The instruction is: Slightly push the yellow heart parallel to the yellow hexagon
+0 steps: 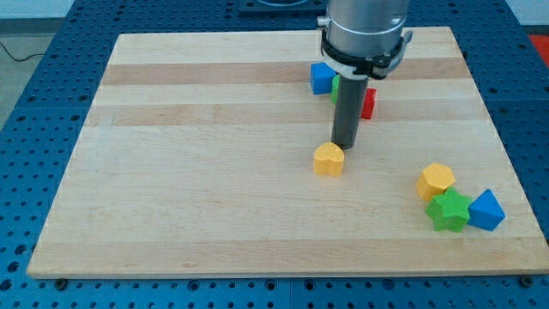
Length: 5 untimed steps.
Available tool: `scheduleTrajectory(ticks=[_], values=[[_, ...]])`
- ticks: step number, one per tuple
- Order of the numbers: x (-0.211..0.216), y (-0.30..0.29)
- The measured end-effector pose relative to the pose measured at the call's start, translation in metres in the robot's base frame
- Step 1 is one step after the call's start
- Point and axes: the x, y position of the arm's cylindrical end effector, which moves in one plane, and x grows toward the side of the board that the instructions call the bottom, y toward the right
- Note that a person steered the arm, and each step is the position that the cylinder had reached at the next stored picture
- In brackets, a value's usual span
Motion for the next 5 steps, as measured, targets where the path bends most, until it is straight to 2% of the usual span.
scheduleTrajectory(ticks=[1, 2, 3, 4, 5], values=[[0.003, -0.023], [0.05, -0.033], [0.071, -0.033], [0.055, -0.033], [0.039, -0.061]])
